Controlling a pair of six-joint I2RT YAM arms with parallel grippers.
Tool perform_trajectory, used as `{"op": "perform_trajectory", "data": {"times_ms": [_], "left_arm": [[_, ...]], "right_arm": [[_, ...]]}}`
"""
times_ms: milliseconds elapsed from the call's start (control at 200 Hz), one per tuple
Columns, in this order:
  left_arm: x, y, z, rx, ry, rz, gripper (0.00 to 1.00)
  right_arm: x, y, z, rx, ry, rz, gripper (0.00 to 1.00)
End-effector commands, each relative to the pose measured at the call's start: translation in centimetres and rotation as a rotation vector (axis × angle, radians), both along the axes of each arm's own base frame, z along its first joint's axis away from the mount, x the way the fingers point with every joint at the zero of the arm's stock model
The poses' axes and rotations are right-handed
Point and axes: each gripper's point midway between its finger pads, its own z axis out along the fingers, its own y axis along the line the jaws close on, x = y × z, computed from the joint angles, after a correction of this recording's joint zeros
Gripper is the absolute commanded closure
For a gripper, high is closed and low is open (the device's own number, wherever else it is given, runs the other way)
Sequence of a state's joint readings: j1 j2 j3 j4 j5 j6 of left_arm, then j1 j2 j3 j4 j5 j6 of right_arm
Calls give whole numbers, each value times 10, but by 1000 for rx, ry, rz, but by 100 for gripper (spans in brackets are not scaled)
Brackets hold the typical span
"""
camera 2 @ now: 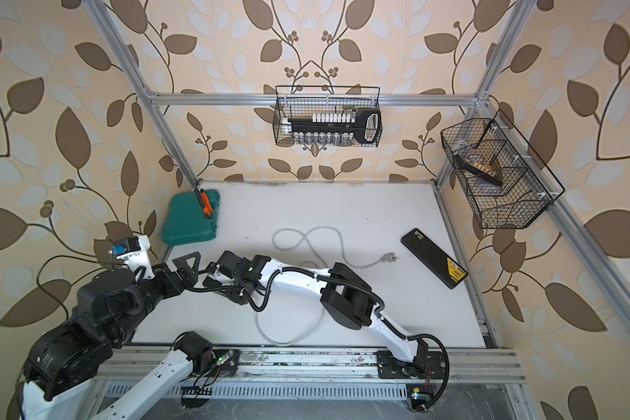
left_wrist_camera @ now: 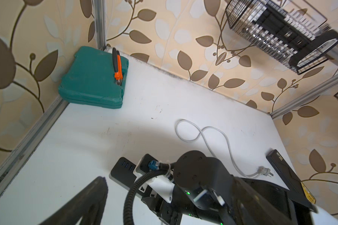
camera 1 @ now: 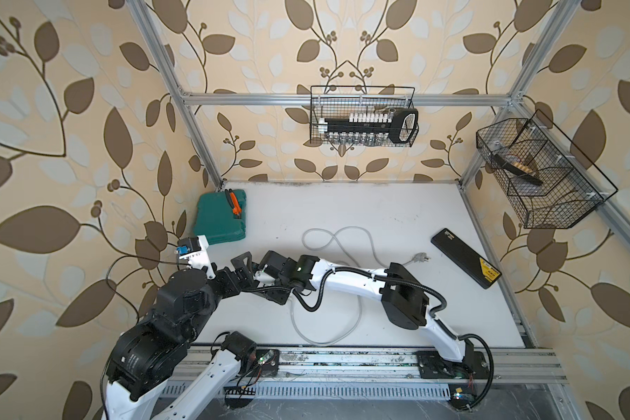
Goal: Unwrap the cord wrapped around the power strip
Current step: Place the power strip at the center of the board, then reset both arms
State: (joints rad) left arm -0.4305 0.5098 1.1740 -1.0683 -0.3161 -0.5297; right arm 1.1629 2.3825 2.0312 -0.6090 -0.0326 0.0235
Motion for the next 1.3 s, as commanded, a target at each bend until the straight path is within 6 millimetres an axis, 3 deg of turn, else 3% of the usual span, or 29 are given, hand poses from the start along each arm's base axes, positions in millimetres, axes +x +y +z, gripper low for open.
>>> {"op": "perform_trajectory", "data": {"times_ms": [0,110,250,340,425,480,605,845,980,1110,1200,1295], "left_arm": [[5,-3,-9,-52,7,20,1],[7,-7,-22,-59,39,14,1],[8,-6,-31,-44,62,25,1],[11,-4,-36,-36,73,40,1],[15,-3,-40,-23,79,55,1],[19,-3,-41,-17,81,62,1],[27,-3,-39,-12,71,83,1],[44,-7,-39,-28,61,112,1],[52,0,-36,-5,42,169,1],[60,6,-38,10,19,223,1],[70,9,-44,31,-13,255,1],[83,16,-54,74,-44,320,1]], "right_arm": [[1,8,-19,-18,30,-37,99],[9,13,-32,-21,16,-69,90],[24,15,-46,-32,-15,-114,55],[32,18,-49,-32,-19,-130,27],[38,19,-41,-22,-20,-148,14],[38,19,-29,-4,-16,-145,10],[35,23,21,108,-31,-114,1],[24,4,110,228,-60,-78,0],[16,-34,161,269,-123,-92,0],[19,-93,190,314,-180,-179,0],[34,-156,195,287,-245,-326,0],[57,-245,188,255,-299,-553,1]]}}
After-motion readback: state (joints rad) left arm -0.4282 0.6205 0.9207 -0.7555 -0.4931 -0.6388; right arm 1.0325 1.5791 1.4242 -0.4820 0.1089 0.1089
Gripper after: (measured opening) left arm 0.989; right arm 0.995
